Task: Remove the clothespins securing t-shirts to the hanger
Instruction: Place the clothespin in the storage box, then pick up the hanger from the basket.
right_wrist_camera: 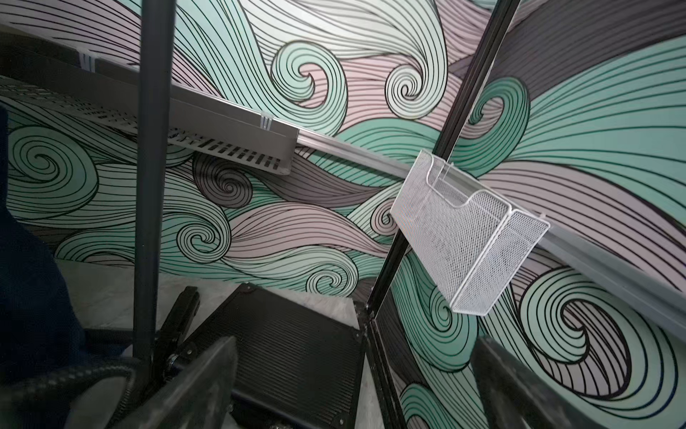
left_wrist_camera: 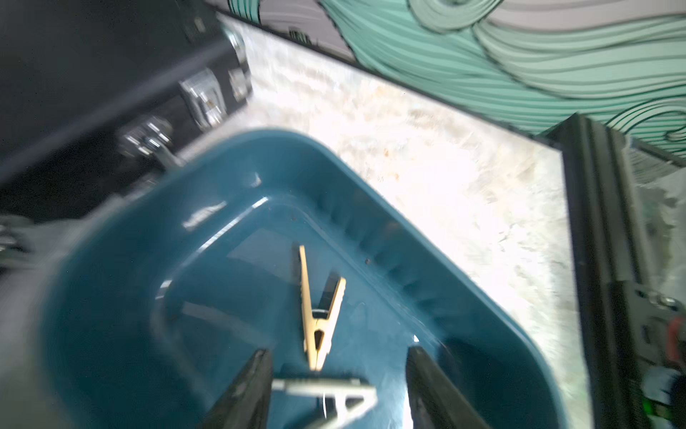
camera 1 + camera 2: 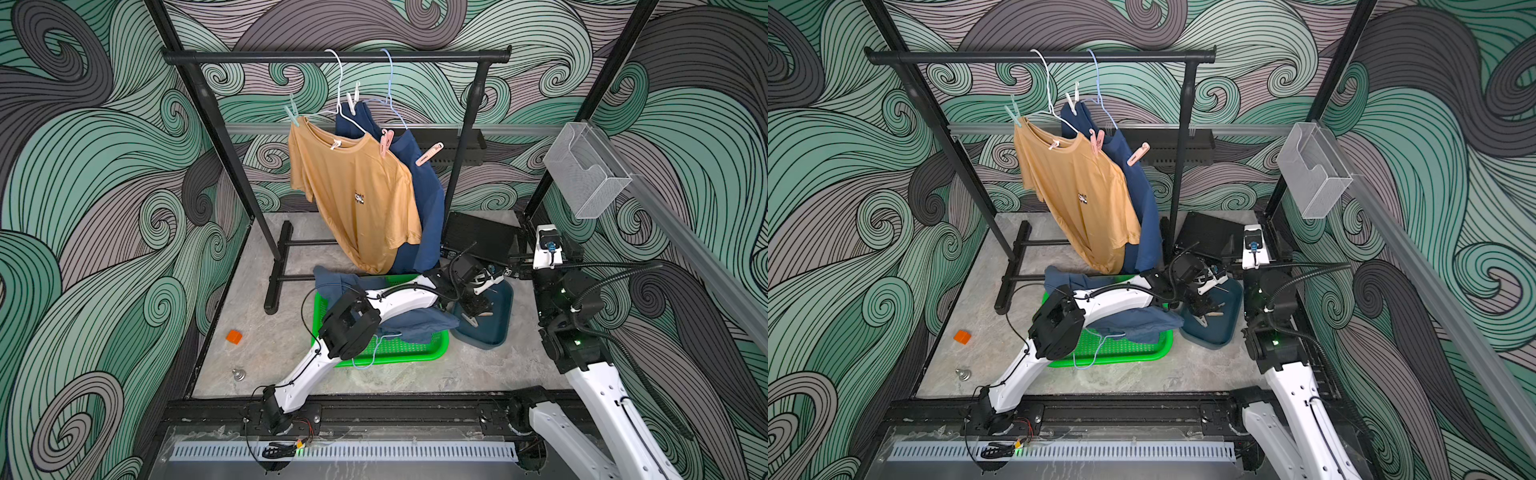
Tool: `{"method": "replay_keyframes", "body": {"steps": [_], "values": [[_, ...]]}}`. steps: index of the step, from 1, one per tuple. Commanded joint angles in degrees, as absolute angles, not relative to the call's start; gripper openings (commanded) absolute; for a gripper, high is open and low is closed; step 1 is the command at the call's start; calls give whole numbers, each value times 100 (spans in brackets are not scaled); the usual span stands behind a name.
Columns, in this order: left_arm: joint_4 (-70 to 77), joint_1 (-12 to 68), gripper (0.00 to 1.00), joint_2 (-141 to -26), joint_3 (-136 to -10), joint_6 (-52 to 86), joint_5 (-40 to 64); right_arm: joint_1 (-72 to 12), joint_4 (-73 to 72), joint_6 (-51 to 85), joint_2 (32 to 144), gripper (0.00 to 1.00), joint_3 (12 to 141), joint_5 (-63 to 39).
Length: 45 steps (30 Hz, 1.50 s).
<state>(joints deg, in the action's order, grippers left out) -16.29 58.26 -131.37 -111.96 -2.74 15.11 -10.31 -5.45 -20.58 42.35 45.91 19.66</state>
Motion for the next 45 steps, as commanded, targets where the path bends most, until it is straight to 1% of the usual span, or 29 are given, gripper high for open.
{"method": "replay_keyframes", "body": {"steps": [1, 4, 8, 9, 11, 14, 18, 21, 27, 33, 34, 36, 39, 45], "values": [[-1344, 5872, 60, -12195, -11017, -500, 1226, -1005, -38, -1680, 4312, 99, 4944, 2321], [-1379, 5857, 61, -11653, -10614, -545, 926, -1011, 292, -1394, 4286, 99, 5129, 2304], [-1344, 5858, 61, -10692, -9624, -545, 409, -1005, 1966, -293, 4732, 99, 6037, 2657], [-1292, 5854, 62, -10380, -9268, -516, 235, -1017, 2452, -144, 4878, 99, 6227, 2616], [-1260, 5855, 62, -9786, -8600, -510, -87, -1066, 2846, -1, 4973, 99, 6279, 2445], [-1376, 5827, 65, -8872, -7697, -603, -649, -1230, 2868, 71, 4747, 99, 5953, 2102], [-2249, 5642, 66, -7884, -7161, -607, -974, -1715, 3181, 161, 4642, 99, 5795, 2007], [-3320, 5522, 66, -7453, -7200, -580, -1283, -2179, 3715, 171, 4821, 99, 5890, 2271], [-5372, 5494, 66, -7161, -7518, -454, -1783, -2655, 4397, 567, 5136, 99, 6097, 2369], [-6453, 5502, 64, -7258, -7797, -130, -1839, -2856, 4873, 1049, 5055, 99, 6087, 2536], [-6568, 5496, 64, -7253, -7821, -130, -1756, -2858, 4882, 1090, 4993, 99, 6049, 2513], [-6778, 5498, 62, -7214, -7792, -360, -1244, -2864, 4856, 1158, 4880, 99, 5921, 2400], [-6969, 5562, 59, -7134, -7716, -112, -1011, -2860, 4845, 1227, 4963, 99, 5870, 2233], [-6969, 5734, 51, -6962, -7286, 835, -1247, -2870, 4722, 1340, 5114, 99, 5865, 2059]]}}
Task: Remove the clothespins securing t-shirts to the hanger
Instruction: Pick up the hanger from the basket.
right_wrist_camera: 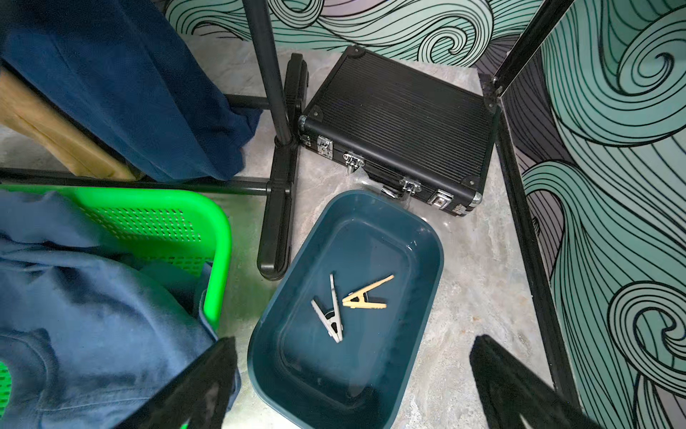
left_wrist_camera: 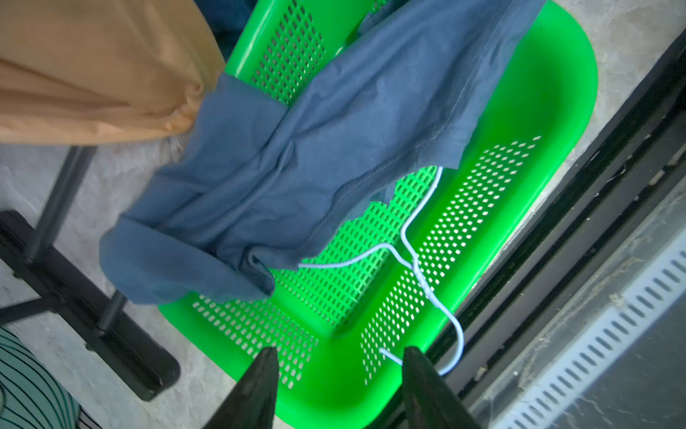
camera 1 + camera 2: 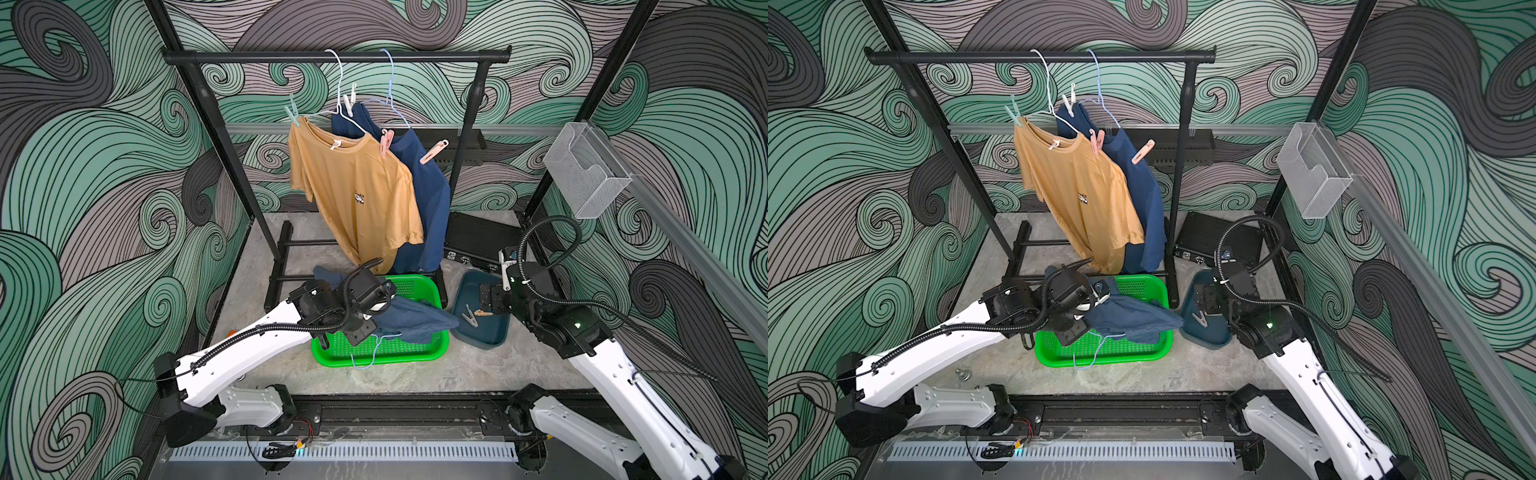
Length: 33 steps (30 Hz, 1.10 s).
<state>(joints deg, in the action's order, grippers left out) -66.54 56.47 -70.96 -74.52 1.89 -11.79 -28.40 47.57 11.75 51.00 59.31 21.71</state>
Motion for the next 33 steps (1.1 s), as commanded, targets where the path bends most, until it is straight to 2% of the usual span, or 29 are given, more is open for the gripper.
{"method": "replay_keyframes", "body": {"steps": [1, 5, 11, 15, 20, 30, 33], "values": [[-6866, 5768, 50, -6941, -7225, 941, -1309, -2867, 4690, 1329, 5111, 99, 5862, 2068], [-6218, 6015, 48, -6978, -6909, 950, -1674, -2874, 4634, 1203, 5115, 99, 5863, 2088], [-6123, 6051, 51, -7207, -6491, 159, -2383, -2874, 4649, 994, 4948, 99, 5844, 2130], [-5445, 5943, 50, -6959, -6120, -809, -2034, -2867, 4663, 958, 4888, 99, 5839, 2139], [-5205, 5410, 50, -6953, -6108, -1460, -1073, -2872, 4692, 933, 4915, 99, 5910, 2129], [-5410, 5119, 46, -7161, -5780, -1833, -36, -2869, 4701, 824, 4935, 99, 6004, 2192], [-5337, 5078, 39, -7356, -5766, -1923, -12, -2872, 4694, 834, 4949, 99, 6002, 2167]]}}
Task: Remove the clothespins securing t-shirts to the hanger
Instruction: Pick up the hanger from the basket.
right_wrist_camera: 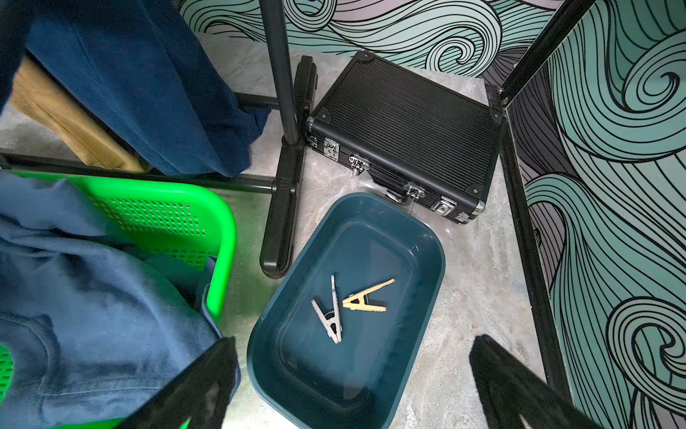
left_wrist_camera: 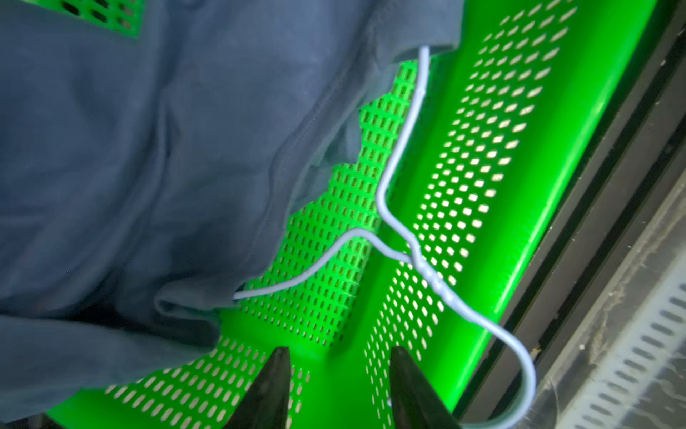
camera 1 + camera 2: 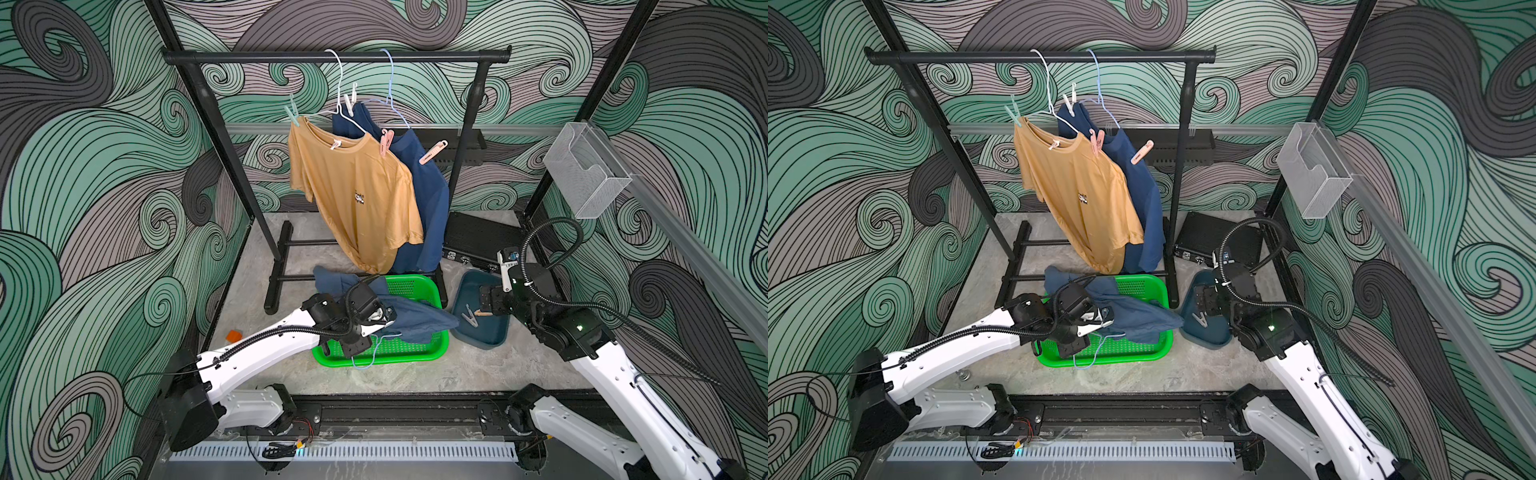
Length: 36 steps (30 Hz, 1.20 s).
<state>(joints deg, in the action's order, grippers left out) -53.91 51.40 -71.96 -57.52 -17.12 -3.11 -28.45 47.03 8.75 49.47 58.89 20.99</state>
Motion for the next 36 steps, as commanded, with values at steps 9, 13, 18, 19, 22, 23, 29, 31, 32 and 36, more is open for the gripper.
{"method": "replay_keyframes", "body": {"steps": [9, 13, 18, 19, 22, 23, 29, 31, 32, 36], "values": [[-4975, 4779, 32, -7719, -5886, -2355, -1, -2867, 4712, 731, 4868, 99, 5952, 2204], [-4862, 4755, 32, -7765, -5919, -2521, 107, -2869, 4720, 712, 4869, 99, 5934, 2210], [-4713, 4748, 32, -7905, -5868, -2685, 267, -2872, 4707, 712, 4914, 99, 5932, 2206], [-4642, 4745, 32, -7930, -5846, -2698, 309, -2874, 4703, 712, 4928, 99, 5930, 2206], [-4538, 4745, 30, -8060, -5873, -2792, 468, -2870, 4715, 704, 4938, 99, 5928, 2206], [-4540, 4746, 28, -8100, -5901, -2826, 467, -2874, 4713, 697, 4932, 99, 5933, 2211], [-4605, 4745, 19, -8288, -5977, -3092, 492, -2870, 4720, 677, 4872, 99, 5923, 2241], [-4625, 4744, 19, -8314, -5977, -3146, 527, -2874, 4719, 681, 4870, 99, 5911, 2233], [-4655, 4746, 19, -8338, -5977, -3172, 541, -2874, 4720, 686, 4866, 99, 5915, 2224], [-4836, 4742, 10, -8270, -5999, -3391, 615, -2874, 4715, 681, 4844, 99, 5910, 2225]]}}
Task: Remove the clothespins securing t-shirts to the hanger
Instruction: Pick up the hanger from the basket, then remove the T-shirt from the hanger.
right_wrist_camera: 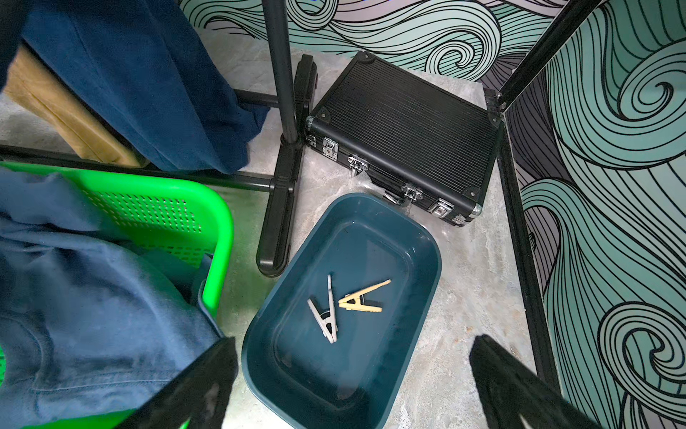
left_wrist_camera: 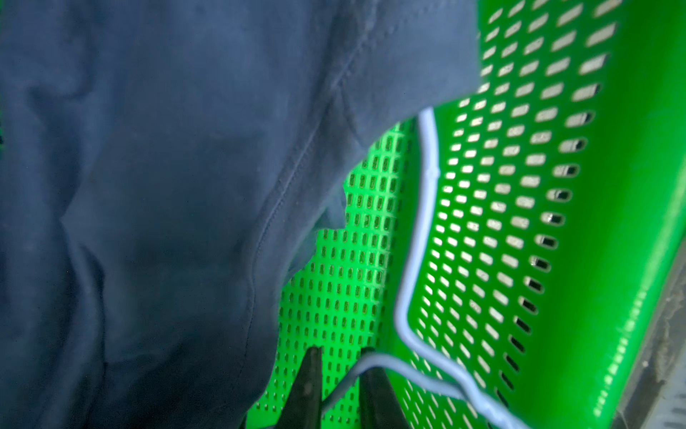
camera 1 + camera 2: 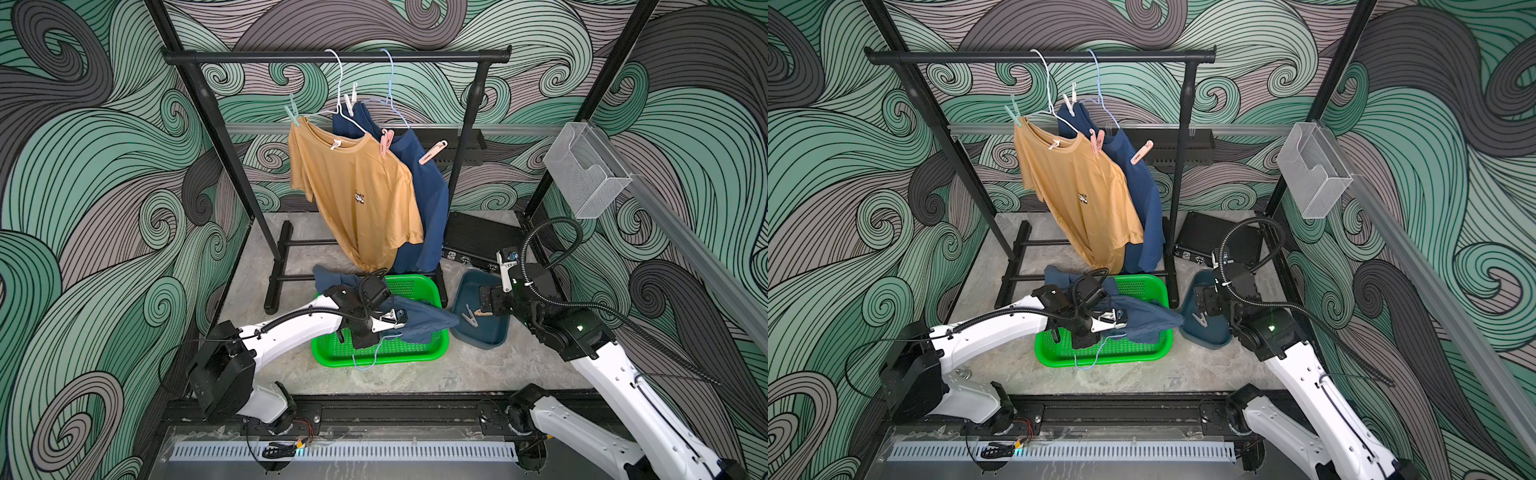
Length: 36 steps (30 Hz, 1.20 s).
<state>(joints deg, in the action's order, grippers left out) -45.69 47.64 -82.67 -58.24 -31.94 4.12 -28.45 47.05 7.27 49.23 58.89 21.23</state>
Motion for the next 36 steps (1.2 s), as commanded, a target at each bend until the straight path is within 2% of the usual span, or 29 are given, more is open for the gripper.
{"method": "replay_keyframes", "body": {"steps": [1, 8, 14, 20, 28, 36], "values": [[-4945, 4744, 8, -8241, -6056, -3454, 592, -2874, 4719, 677, 4836, 99, 5915, 2224], [-5707, 4745, 1, -7835, -6631, -3808, 422, -2873, 4685, 751, 4750, 99, 5799, 2057], [-6518, 4733, 0, -7807, -7514, -4114, 567, -2874, 4524, 835, 4668, 99, 5690, 1711], [-7632, 4639, 0, -7929, -8469, -4435, 530, -2873, 3847, 690, 4255, 99, 5190, 462], [-8220, 4283, 0, -7983, -9786, -4903, 609, -2874, 1821, 413, 3078, 98, 3734, -1376], [-8641, 4206, 0, -8097, -10624, -5133, 838, -2867, 745, 837, 3118, 96, 3274, -1962]]}}
